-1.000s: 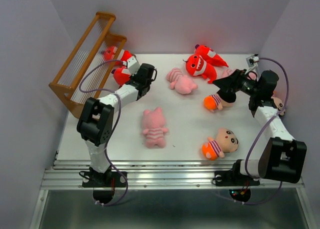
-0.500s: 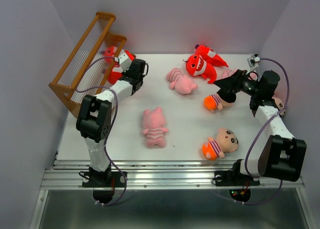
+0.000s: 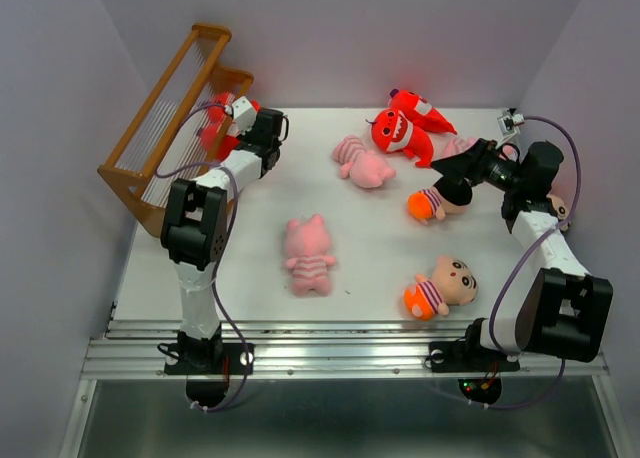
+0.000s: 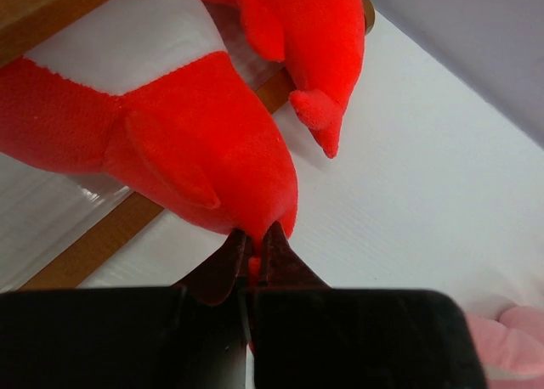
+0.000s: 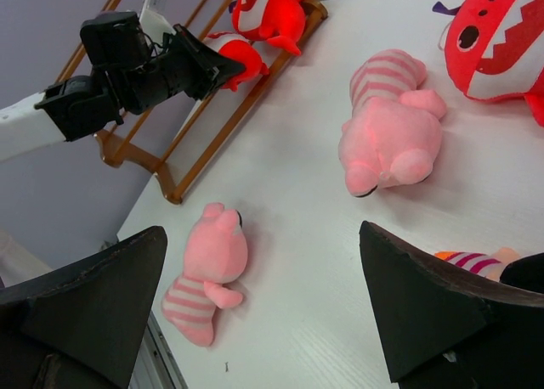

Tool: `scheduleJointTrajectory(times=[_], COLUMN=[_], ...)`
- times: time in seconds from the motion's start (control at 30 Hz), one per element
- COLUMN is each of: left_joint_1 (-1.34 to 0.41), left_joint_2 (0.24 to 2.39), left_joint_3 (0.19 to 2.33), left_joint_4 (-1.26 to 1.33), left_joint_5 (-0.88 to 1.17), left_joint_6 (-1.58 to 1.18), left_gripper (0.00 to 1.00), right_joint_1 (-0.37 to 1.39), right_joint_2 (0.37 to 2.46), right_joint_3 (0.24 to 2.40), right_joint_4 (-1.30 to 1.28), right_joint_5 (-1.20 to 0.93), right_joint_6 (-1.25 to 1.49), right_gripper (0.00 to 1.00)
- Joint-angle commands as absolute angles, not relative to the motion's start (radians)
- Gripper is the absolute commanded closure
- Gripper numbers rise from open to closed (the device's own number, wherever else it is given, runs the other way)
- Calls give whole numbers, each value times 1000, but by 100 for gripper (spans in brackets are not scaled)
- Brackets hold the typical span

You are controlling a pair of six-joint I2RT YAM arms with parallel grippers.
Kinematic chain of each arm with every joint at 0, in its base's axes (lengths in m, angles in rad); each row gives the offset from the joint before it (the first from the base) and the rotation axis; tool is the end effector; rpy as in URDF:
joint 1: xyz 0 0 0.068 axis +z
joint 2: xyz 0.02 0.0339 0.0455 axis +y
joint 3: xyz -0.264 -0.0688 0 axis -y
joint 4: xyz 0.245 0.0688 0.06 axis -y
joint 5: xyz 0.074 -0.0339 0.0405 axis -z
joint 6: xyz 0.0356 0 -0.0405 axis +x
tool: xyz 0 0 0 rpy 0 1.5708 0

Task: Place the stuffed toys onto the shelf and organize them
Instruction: Place the stuffed toy onto shelf

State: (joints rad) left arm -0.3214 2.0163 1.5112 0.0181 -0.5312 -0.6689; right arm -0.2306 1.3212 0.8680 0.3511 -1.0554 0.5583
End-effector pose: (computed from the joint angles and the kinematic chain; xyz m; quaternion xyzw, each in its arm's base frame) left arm 0.4514 -0.1313 0.2367 -0.2763 0.7908 -0.0386 0.5448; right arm 0.2917 -0.0367 0.3067 -0.0651 0.7217 0.4632 0.5102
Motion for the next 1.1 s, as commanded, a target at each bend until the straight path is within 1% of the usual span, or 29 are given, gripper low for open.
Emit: scheduleJointTrajectory(times=[0.0,0.27,0.47,0.7,0.83,1.07], left_joint_1=[-307,-285,-256,-215,-213,-215], left_joint_2=[2040,2108,2118,2103,2074,1996], left_joint_3=[1586,1640,1651,1635,1595,1465], left_joint_4=[44,46,55,86,129,210], left_joint_5=[-554,-522,-489,-371,-328,-239], left_joint_6=[-612,-585,-560,-506,-483,-448], left_gripper=[100,100,100,100,100,100], right_joint_1=[-244,-253,-253,-253,-253,-262], right_joint_2=[1330,1344,1356,1359,1362,1362], right_joint_3=[865,864,864,858,856,856], right_joint_4=[407,413,420,431,437,443], right_joint_5=[-1080,-1088,-1094,-1095,-1098,-1103], right_joint_6=[571,575,575,581,587,594], right_gripper=[0,0,0,0,0,0])
